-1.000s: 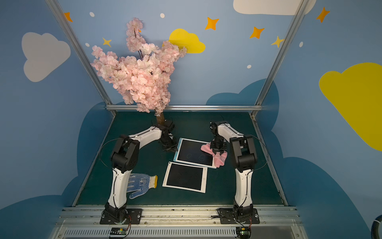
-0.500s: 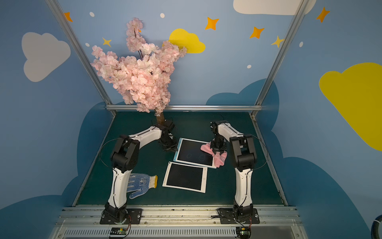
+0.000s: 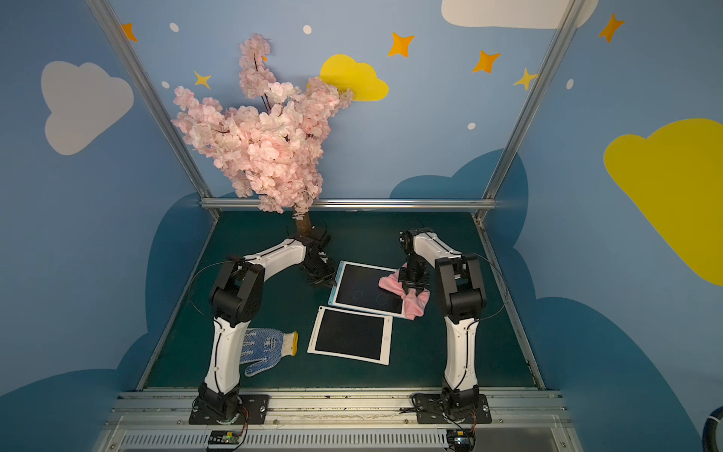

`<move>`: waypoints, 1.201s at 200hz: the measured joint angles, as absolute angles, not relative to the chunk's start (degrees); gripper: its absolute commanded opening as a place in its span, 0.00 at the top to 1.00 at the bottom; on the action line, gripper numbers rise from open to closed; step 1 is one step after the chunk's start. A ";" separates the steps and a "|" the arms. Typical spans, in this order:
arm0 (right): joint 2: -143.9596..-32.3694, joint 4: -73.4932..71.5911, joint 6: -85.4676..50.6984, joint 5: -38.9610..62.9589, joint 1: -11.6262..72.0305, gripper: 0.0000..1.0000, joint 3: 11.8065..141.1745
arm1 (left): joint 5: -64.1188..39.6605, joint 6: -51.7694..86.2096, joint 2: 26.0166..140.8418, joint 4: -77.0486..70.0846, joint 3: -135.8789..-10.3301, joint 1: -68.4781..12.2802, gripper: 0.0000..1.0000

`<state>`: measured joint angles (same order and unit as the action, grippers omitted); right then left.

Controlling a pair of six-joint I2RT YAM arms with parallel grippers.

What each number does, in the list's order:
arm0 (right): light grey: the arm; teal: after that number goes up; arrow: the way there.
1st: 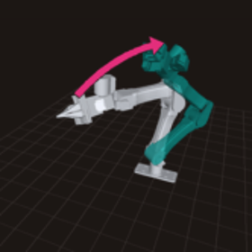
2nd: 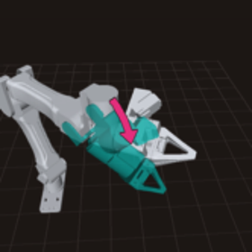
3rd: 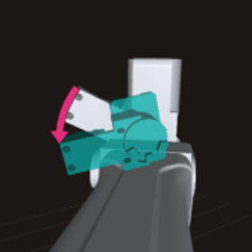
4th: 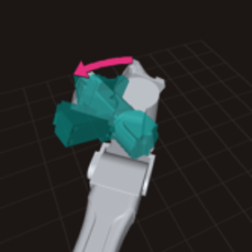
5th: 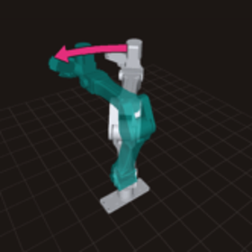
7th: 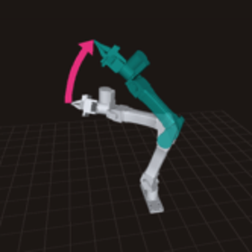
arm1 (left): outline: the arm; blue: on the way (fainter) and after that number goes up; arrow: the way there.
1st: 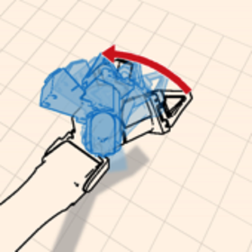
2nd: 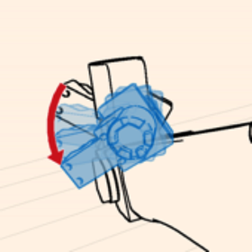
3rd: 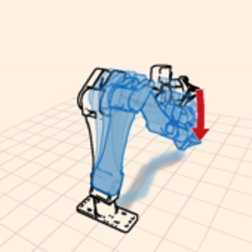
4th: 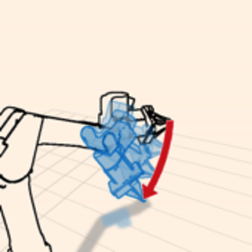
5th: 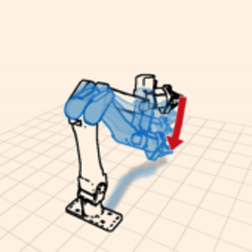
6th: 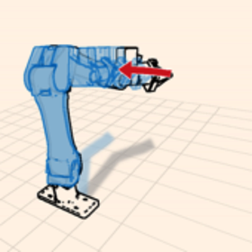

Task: Wipe the drawing tablet
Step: Wipe the dirt from the drawing tablet.

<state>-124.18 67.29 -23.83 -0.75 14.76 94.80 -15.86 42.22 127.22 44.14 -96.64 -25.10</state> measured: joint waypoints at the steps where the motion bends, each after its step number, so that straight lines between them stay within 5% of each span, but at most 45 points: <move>1: -124.27 67.37 -23.75 -0.78 14.70 0.69 94.91 | -15.86 42.22 127.22 44.14 -96.64 -25.10 0.81; 94: -121.84 63.77 -23.83 -2.72 15.86 0.67 91.64 | -15.86 42.22 127.22 44.14 -96.64 -25.10 0.81; 112: -120.42 62.59 -24.21 -3.57 16.53 0.71 89.84 | -15.86 42.22 127.22 44.14 -96.64 -25.10 0.81; 155: -115.94 59.00 -26.15 -4.40 20.34 1.00 82.83 | -15.88 42.22 127.24 44.14 -96.64 -25.10 0.81; 240: -114.83 59.44 -28.64 -3.77 24.97 1.00 80.71 | -15.90 42.22 127.24 44.14 -96.64 -25.12 0.81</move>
<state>-114.83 59.44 -28.64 -3.77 24.97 80.71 -15.90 42.22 127.24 44.14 -96.64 -25.12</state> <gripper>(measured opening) 0.059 0.191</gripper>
